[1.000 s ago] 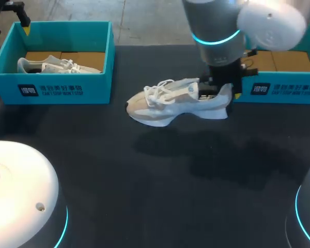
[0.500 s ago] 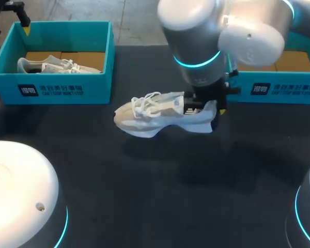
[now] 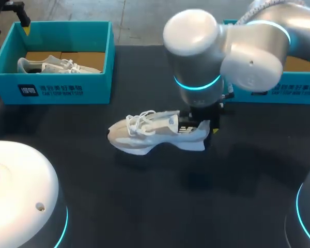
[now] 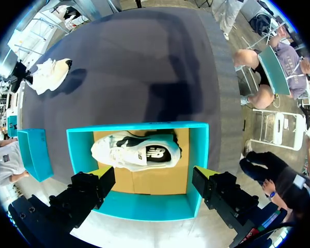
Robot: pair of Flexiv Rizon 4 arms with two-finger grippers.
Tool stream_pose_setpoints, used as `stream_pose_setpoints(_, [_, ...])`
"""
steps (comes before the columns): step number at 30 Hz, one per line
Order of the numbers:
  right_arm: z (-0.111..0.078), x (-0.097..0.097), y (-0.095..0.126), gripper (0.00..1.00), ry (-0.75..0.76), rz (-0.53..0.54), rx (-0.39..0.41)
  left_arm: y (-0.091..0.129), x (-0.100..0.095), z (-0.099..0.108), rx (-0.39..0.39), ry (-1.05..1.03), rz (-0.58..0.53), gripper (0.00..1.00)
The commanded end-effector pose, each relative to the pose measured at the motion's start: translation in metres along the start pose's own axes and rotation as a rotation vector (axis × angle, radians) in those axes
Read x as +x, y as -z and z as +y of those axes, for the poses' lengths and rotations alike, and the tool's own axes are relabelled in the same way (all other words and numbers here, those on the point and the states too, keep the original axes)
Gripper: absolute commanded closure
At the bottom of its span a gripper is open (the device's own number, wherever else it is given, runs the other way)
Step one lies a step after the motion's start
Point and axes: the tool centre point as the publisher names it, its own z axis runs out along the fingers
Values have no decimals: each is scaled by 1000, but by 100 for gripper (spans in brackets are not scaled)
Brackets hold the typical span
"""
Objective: Take the shoe out of the shoebox, open the shoe tongue, remove and reinsert the insole, then place the shoe into the shoebox
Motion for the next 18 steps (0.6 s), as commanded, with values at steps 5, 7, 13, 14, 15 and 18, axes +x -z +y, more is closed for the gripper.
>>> stream_pose_setpoints(5, [-17, -1, -25, 100, 16, 11, 1, 0, 0, -1, -2, 0, 2, 0])
stream_pose_setpoints(7, [-21, -2, -30, 100, 21, 8, 19, 0, 0, -1, -2, 0, 2, 0])
stream_pose_setpoints(13, [-29, -4, -43, 100, 39, -11, 37, 0, 0, -1, -2, 0, 2, 0])
stream_pose_setpoints(14, [-30, -4, -45, 100, 37, -10, 37, 0, 0, -1, -2, 0, 2, 0])
stream_pose_setpoints(15, [-31, -3, -49, 100, 35, -10, 42, 0, 0, -1, -2, 0, 2, 0])
stream_pose_setpoints(18, [-35, 0, -58, 100, 29, 0, 47, 0, 0, -1, -2, 0, 2, 0])
